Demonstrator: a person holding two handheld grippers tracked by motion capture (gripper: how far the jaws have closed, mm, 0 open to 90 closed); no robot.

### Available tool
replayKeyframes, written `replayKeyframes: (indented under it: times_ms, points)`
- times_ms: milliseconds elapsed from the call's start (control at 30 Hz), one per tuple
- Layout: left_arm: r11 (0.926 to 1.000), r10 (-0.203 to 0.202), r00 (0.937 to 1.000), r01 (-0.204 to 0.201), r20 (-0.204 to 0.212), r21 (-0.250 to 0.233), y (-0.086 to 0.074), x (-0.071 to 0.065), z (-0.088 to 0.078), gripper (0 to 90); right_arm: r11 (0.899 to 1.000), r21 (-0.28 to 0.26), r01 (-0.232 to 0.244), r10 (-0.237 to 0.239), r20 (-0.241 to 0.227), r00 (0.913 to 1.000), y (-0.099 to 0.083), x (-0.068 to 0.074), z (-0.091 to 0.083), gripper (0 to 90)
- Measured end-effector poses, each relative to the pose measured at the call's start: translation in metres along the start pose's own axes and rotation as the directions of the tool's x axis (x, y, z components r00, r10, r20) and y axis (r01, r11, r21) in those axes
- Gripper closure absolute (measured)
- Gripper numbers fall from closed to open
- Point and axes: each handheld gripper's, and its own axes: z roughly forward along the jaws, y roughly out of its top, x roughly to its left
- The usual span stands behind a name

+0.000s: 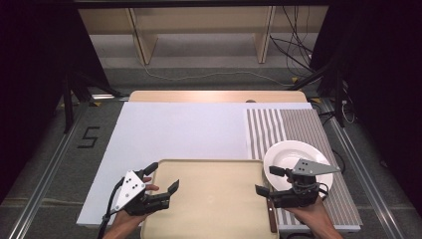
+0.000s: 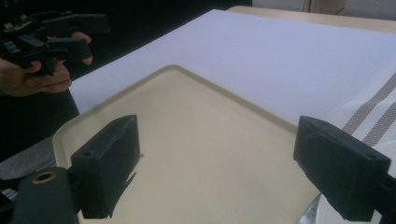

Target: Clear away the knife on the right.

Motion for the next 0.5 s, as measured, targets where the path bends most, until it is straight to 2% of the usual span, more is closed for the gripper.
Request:
replayKeyframes:
  times_ms: [200,367,500]
  points:
    - [1.0000,-0.001,1.0000,0.001,0.000,0.000,0.000,0.000,0.000,15.0,0.999,-0.034,-0.002,0.003,0.013,0.9999,-0.002,-0.001,-0.008,16.0]
    - [1.0000,-0.001,1.0000,0.001,0.001,0.000,0.000,0.000,0.000,15.0,0.996,-0.089,0.024,-0.020,0.039,0.9990,-0.007,0.000,-0.017,16.0]
    - [1.0000,-0.001,1.0000,0.001,0.001,0.001,0.000,0.000,0.000,15.0,0.995,-0.095,0.029,-0.024,0.053,0.9983,-0.010,0.001,-0.020,16.0]
